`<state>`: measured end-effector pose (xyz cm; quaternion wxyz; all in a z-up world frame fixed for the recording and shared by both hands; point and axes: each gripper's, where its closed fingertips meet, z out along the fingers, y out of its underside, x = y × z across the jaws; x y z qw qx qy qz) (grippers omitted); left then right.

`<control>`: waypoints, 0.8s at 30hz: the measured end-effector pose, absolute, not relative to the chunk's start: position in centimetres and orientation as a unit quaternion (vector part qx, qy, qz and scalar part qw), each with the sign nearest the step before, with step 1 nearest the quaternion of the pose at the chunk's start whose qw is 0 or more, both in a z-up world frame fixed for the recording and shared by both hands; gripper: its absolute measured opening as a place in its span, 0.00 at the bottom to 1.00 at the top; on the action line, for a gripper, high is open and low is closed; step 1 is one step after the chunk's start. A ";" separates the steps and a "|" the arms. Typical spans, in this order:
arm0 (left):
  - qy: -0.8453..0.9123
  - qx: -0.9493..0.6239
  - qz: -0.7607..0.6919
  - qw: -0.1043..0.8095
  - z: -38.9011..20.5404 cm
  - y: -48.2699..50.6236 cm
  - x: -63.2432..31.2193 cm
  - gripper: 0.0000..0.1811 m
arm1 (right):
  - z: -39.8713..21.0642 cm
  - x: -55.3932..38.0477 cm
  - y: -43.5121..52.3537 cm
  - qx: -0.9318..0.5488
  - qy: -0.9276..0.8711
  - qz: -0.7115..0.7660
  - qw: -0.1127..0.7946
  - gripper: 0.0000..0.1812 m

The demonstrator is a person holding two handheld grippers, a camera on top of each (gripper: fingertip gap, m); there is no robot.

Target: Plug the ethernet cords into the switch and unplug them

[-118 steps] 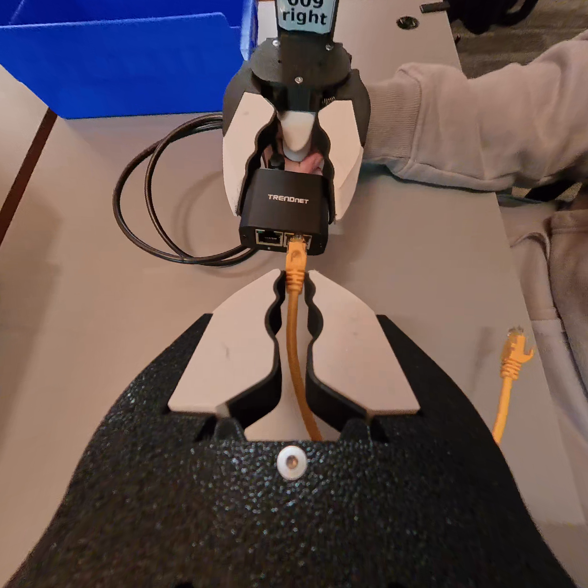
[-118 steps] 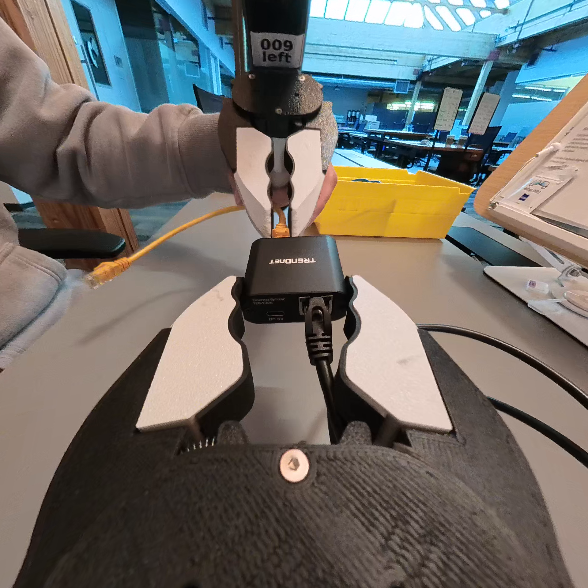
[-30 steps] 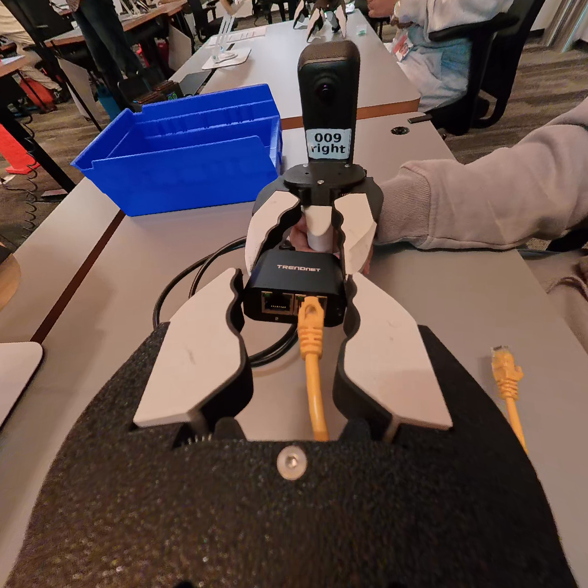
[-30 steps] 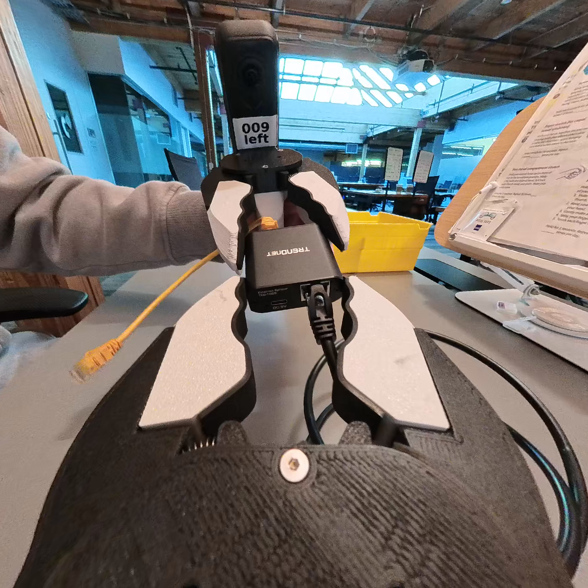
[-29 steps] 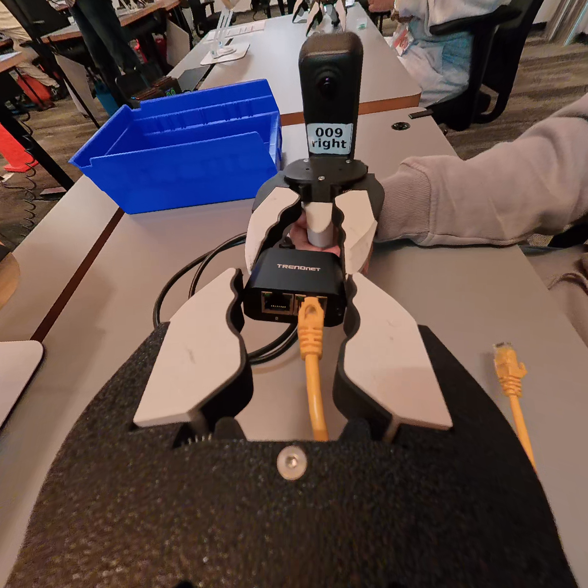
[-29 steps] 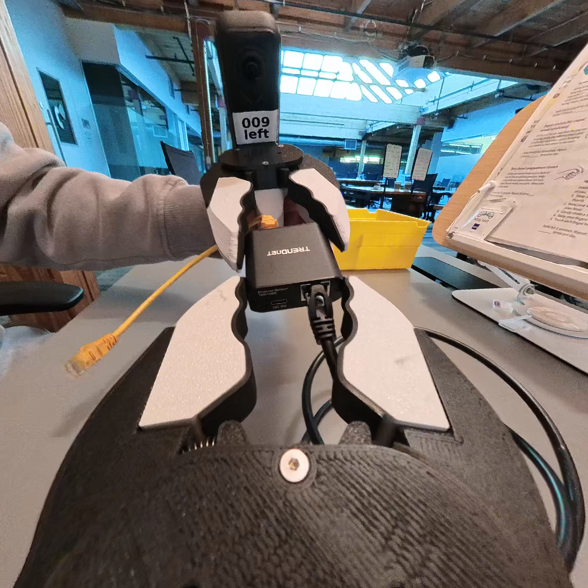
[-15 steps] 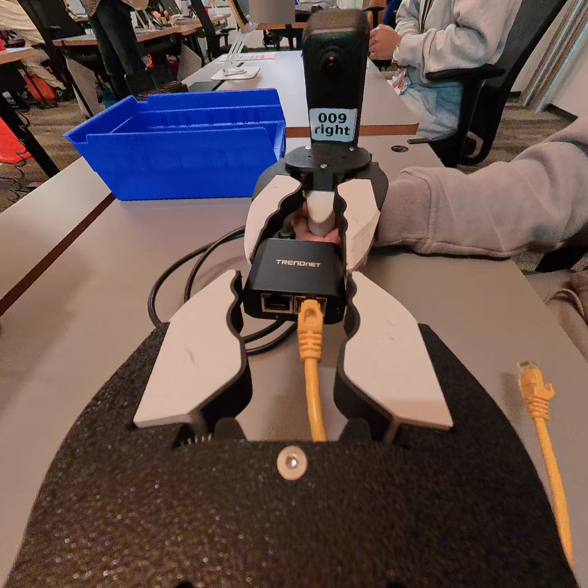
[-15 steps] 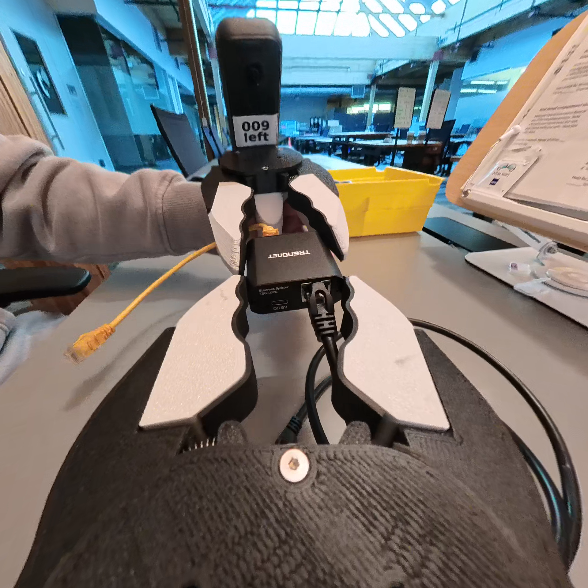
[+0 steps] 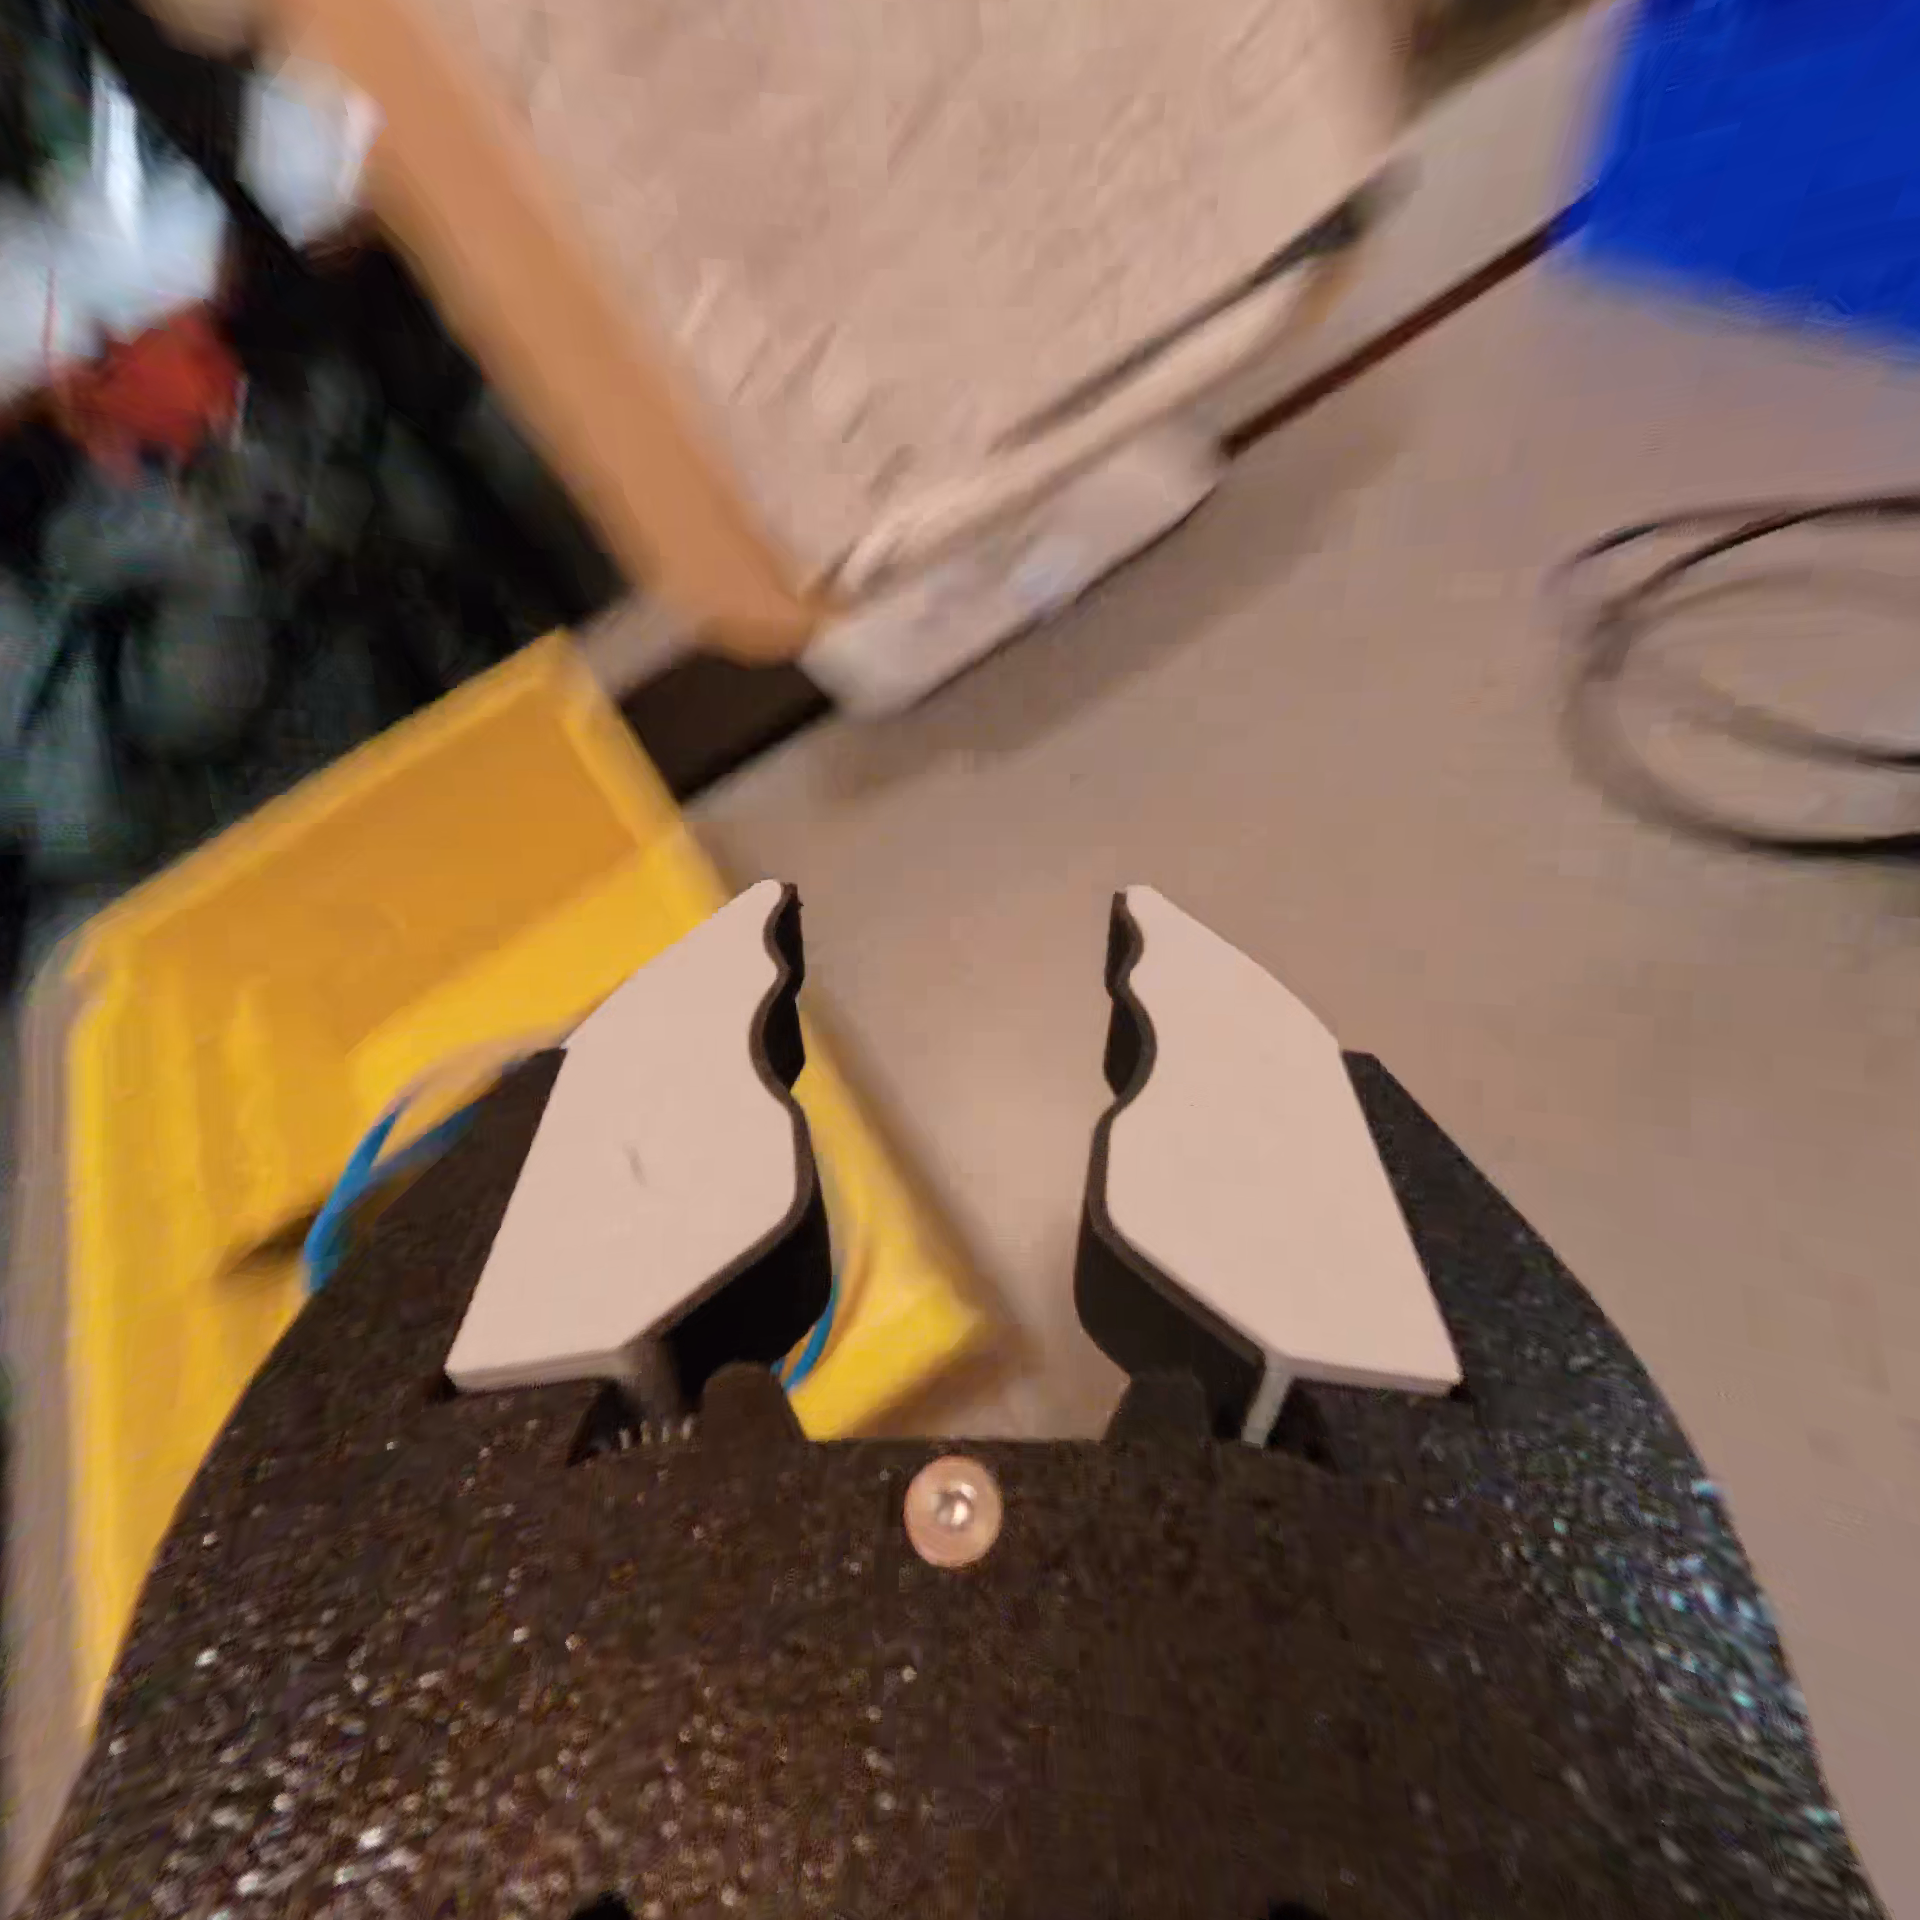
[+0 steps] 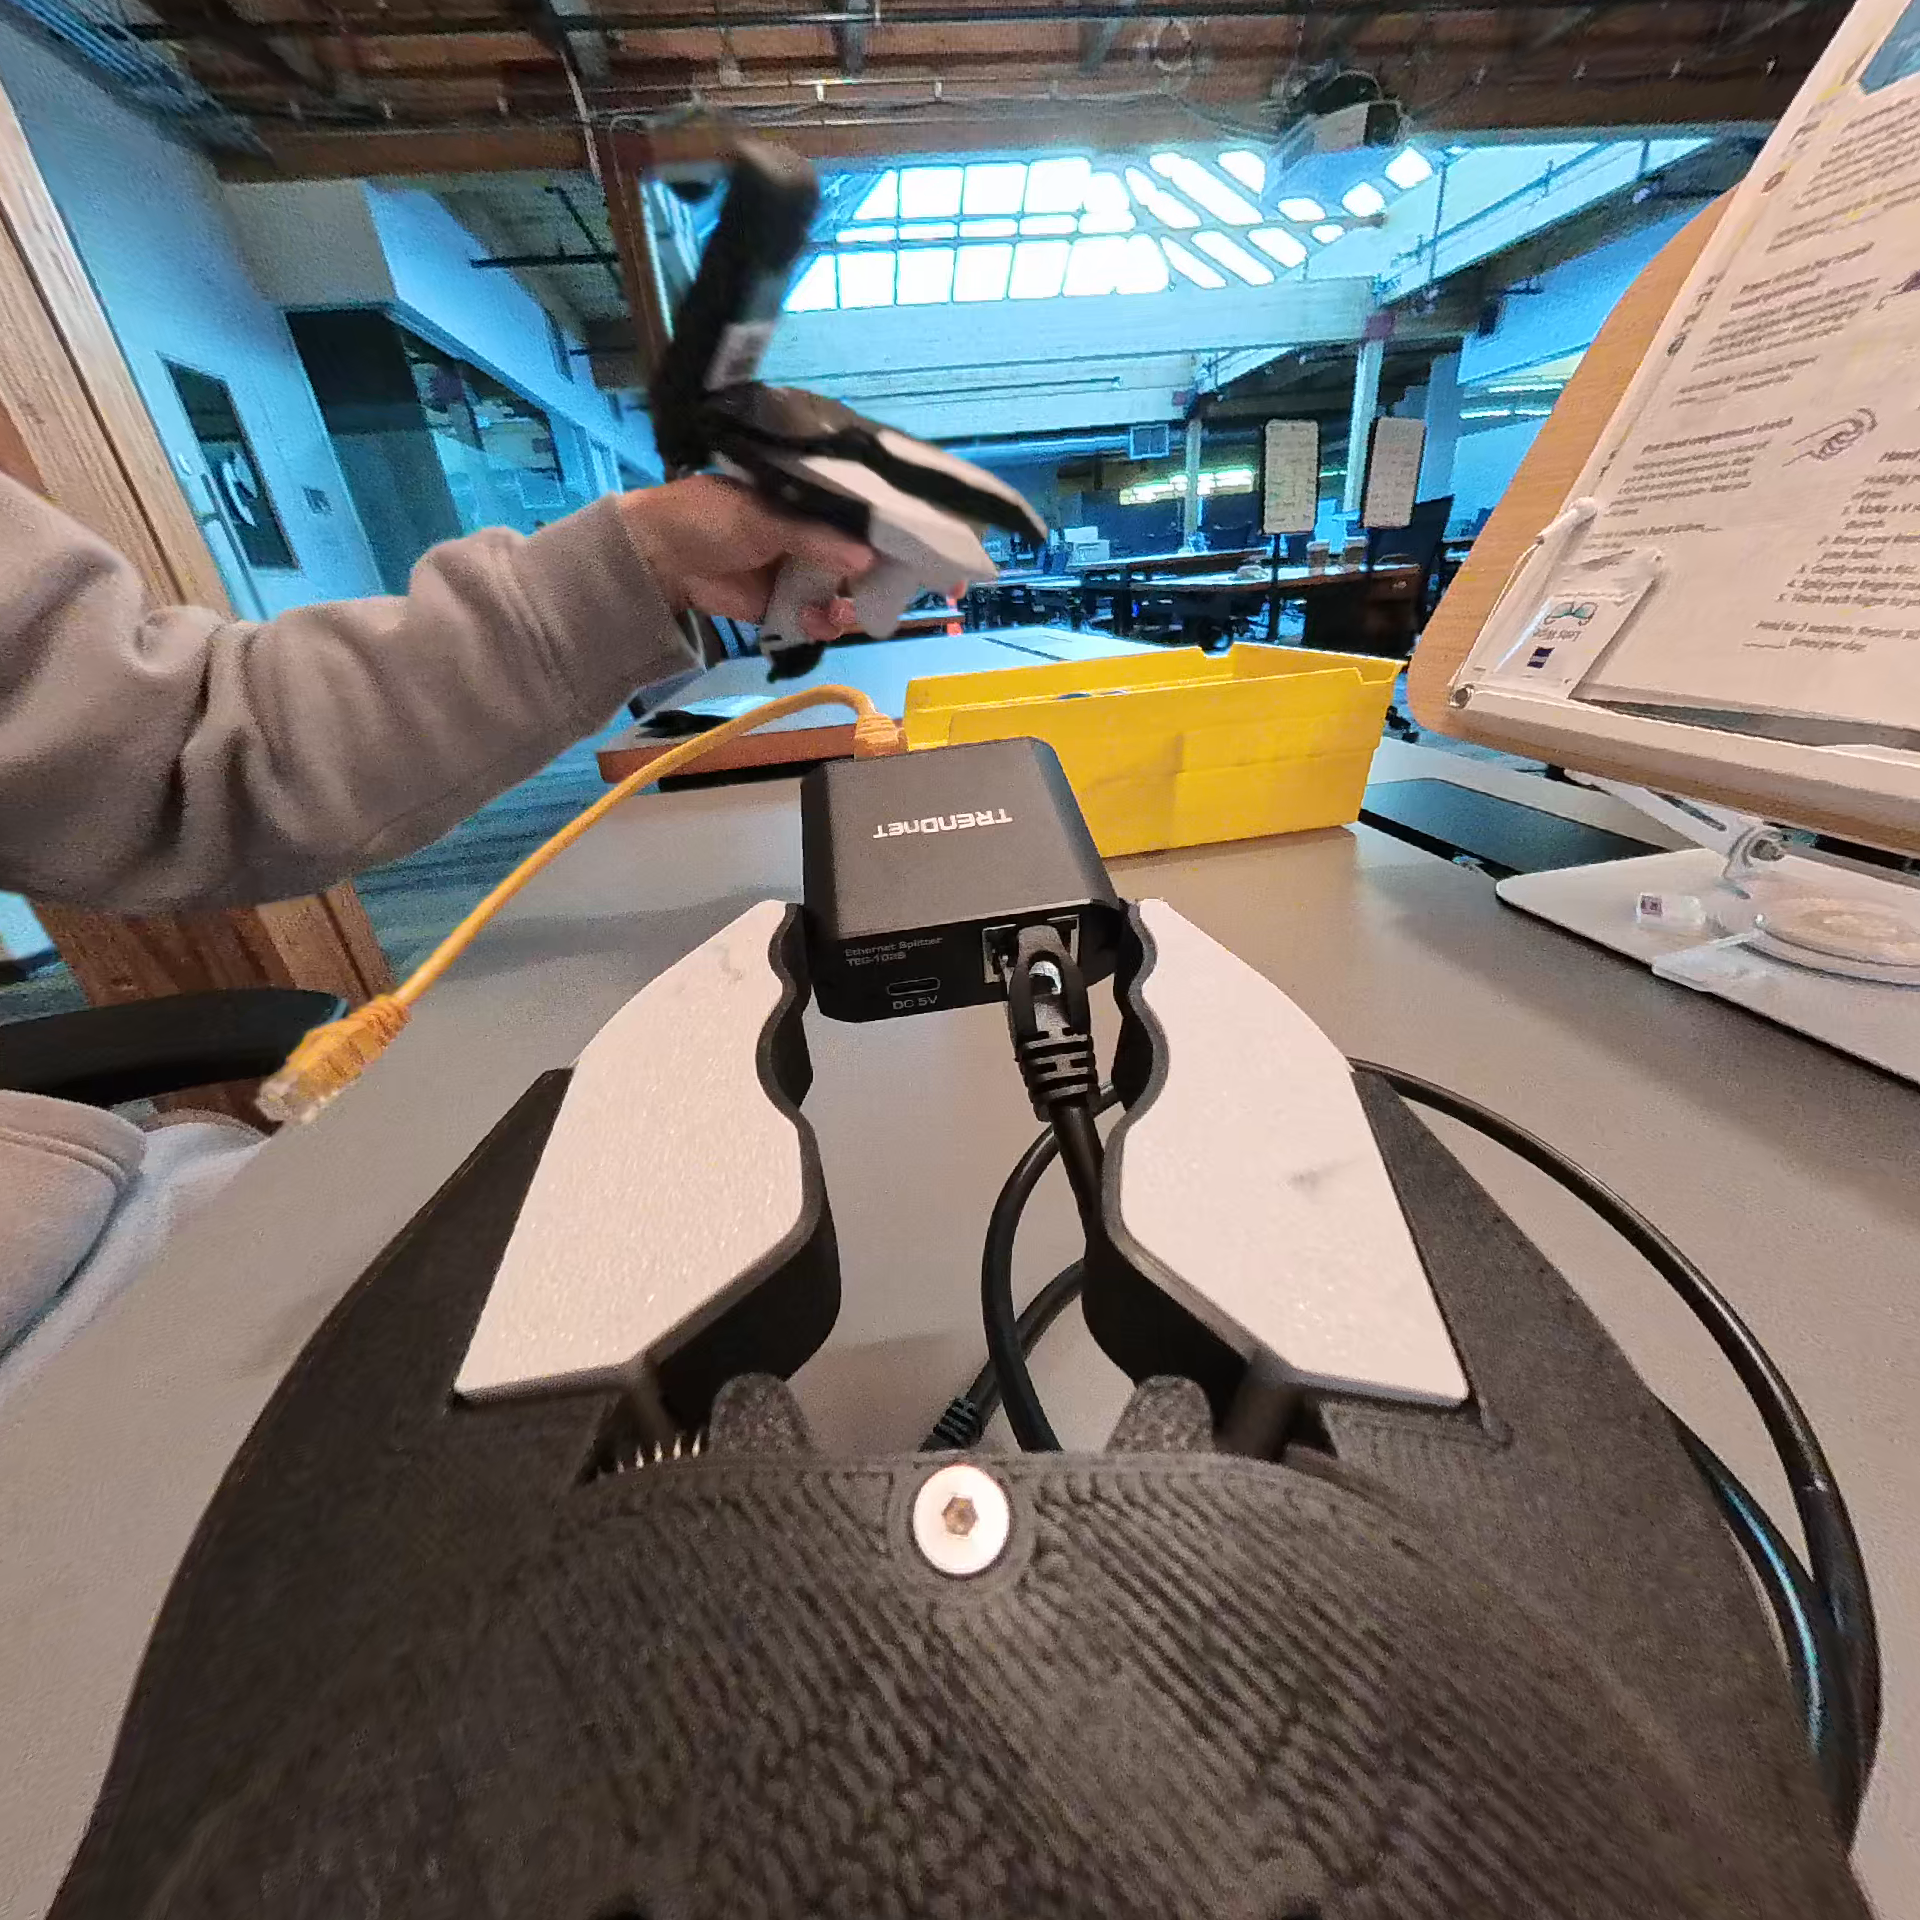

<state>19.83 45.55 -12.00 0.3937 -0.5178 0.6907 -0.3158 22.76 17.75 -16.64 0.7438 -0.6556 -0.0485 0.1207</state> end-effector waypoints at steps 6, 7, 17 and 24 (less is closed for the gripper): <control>0.529 -0.748 -0.313 0.248 -18.6 57.6 21.0 0.21 | -16.6 22.8 17.8 -0.654 -0.048 0.125 0.744 0.31; 0.510 -0.764 -0.338 0.207 -19.5 57.7 21.6 0.21 | -16.6 22.8 17.7 -0.653 -0.049 0.124 0.746 0.31; 0.386 -0.832 -0.384 0.107 -24.8 59.4 23.1 0.30 | -16.3 23.0 17.4 -0.643 -0.046 0.124 0.754 0.31; 0.314 -0.850 -0.395 0.149 -24.8 61.2 22.3 0.17 | -16.3 22.8 17.4 -0.644 -0.050 0.133 0.752 0.31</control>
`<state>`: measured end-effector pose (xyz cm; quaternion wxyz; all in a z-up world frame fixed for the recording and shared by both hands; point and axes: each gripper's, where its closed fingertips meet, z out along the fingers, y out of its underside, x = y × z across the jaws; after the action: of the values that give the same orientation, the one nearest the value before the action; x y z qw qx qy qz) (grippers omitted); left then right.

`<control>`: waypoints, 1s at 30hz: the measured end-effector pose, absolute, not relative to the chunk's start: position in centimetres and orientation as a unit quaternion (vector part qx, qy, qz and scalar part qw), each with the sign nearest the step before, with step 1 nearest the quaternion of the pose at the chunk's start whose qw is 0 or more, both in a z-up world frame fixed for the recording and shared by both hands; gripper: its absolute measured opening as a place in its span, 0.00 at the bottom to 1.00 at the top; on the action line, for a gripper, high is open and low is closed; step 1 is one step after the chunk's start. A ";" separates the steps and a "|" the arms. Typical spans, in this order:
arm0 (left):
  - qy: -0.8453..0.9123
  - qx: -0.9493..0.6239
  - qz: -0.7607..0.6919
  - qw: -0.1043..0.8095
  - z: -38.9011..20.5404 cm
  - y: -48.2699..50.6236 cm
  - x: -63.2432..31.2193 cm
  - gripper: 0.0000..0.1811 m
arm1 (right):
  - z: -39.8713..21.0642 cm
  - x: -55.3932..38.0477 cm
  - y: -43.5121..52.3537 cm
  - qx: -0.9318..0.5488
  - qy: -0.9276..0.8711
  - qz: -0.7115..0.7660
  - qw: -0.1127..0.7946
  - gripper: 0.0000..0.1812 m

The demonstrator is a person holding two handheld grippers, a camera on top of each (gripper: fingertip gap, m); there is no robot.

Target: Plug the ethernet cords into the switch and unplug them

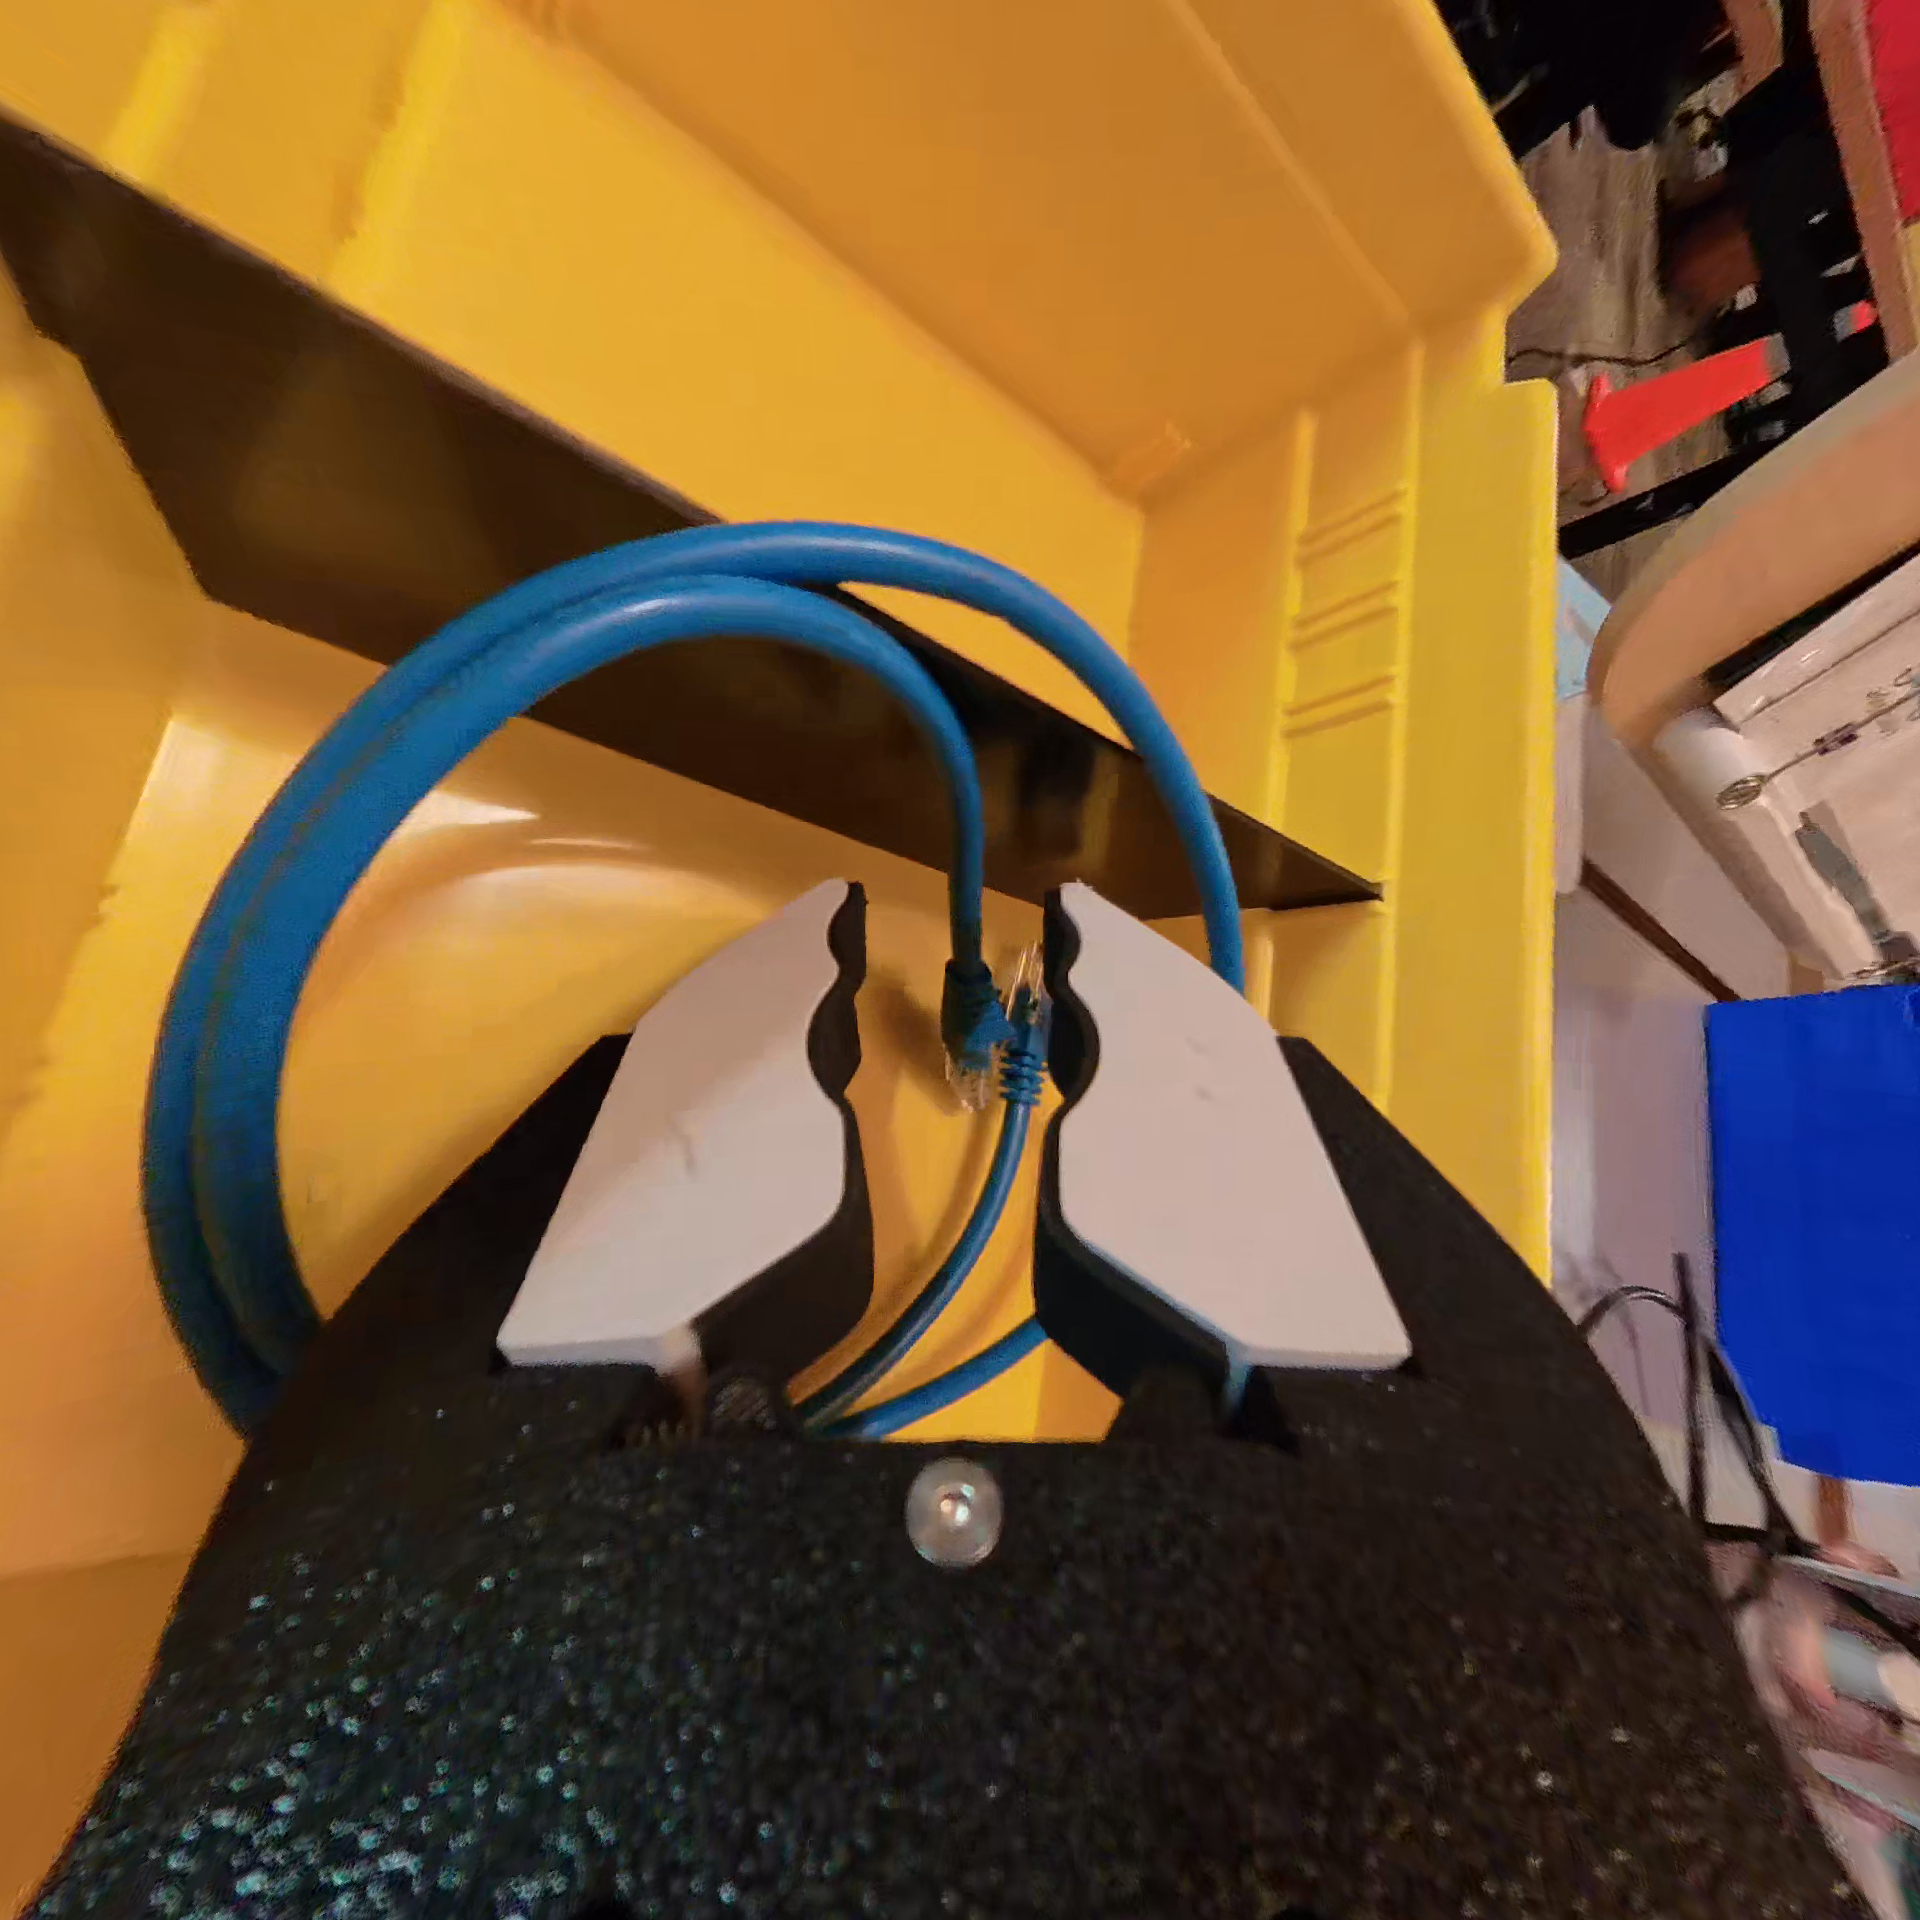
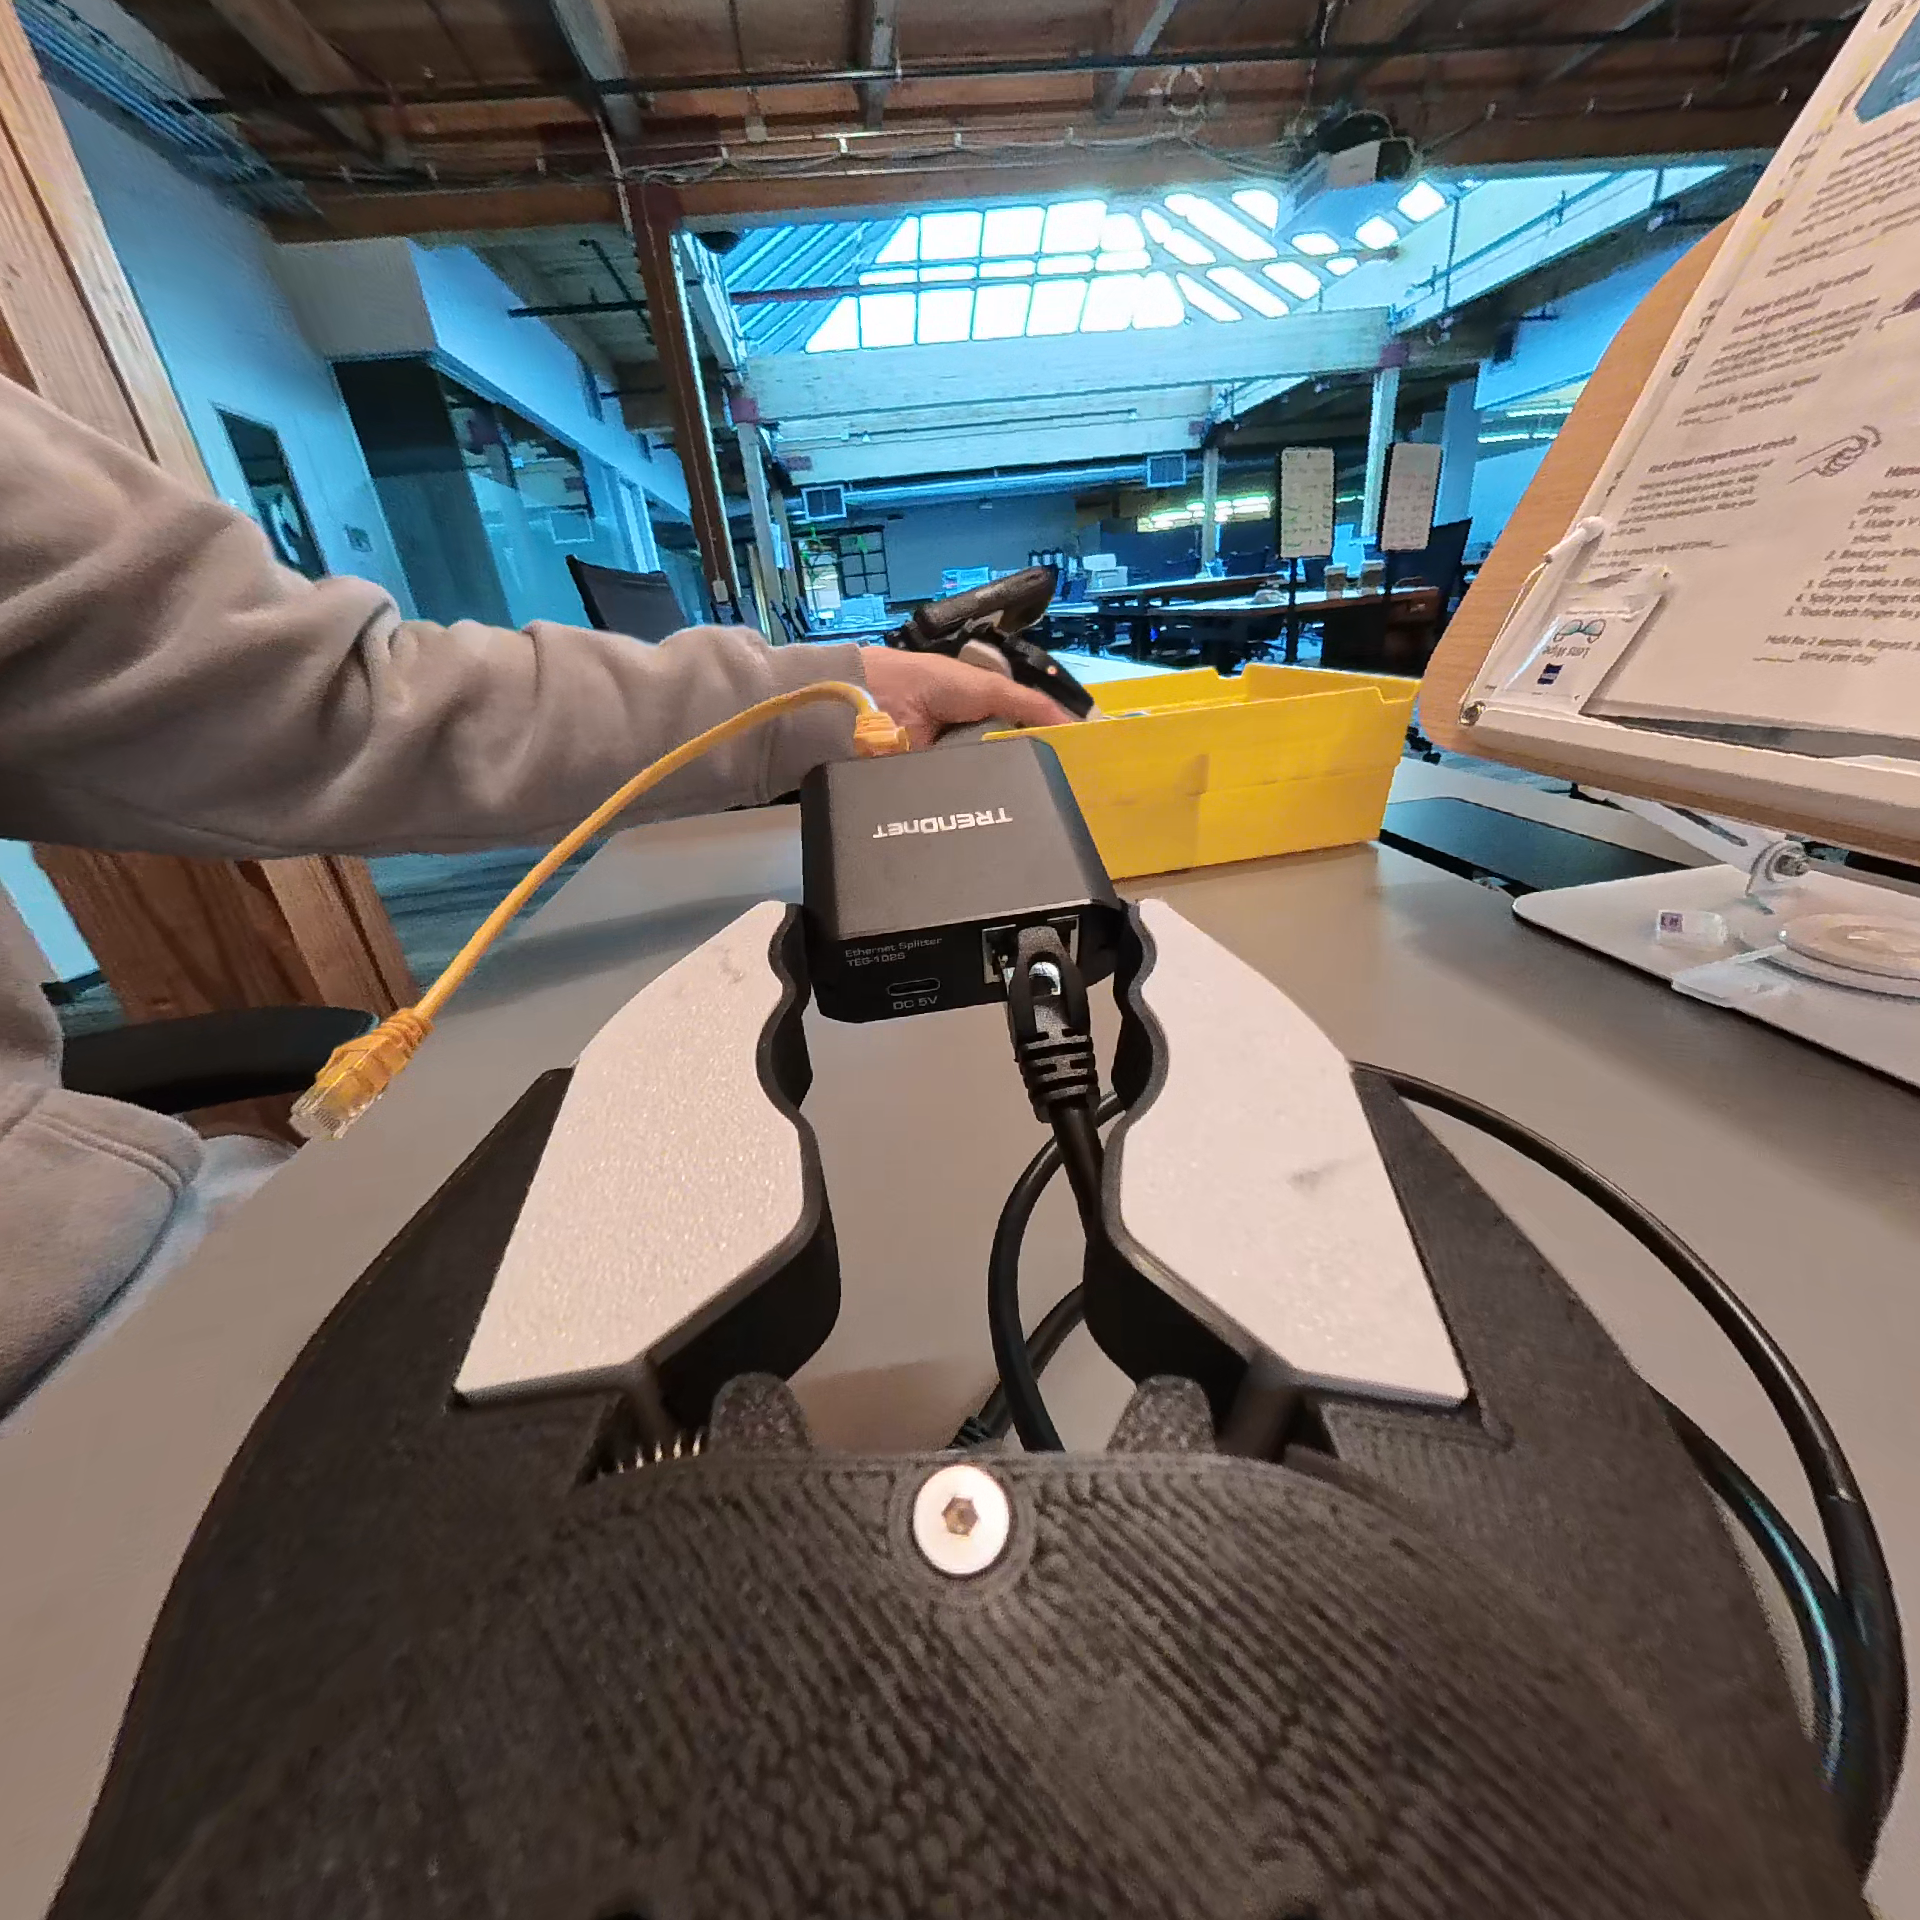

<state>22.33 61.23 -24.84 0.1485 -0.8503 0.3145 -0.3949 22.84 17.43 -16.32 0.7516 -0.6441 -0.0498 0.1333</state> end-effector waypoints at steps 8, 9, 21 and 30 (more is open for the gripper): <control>0.421 -0.829 -0.315 0.190 -24.6 60.2 23.2 0.03 | -16.2 22.8 17.3 -0.641 -0.052 0.125 0.756 0.31; 0.427 -0.823 -0.317 0.201 -23.8 60.0 23.1 0.03 | -16.1 22.9 17.2 -0.638 -0.049 0.124 0.758 0.31; 0.483 -0.604 -0.574 0.268 -3.4 48.2 21.6 0.03 | -15.8 24.7 15.9 -0.628 -0.027 0.105 0.771 0.31; 0.450 -0.461 -0.744 0.178 -0.4 33.0 22.5 0.03 | -14.6 26.4 11.3 -0.619 -0.019 0.064 0.782 0.31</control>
<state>22.49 33.02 -0.36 0.1779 -0.4614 0.4496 -0.7439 26.37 11.29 -14.62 0.7824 -0.6192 -0.0193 0.0635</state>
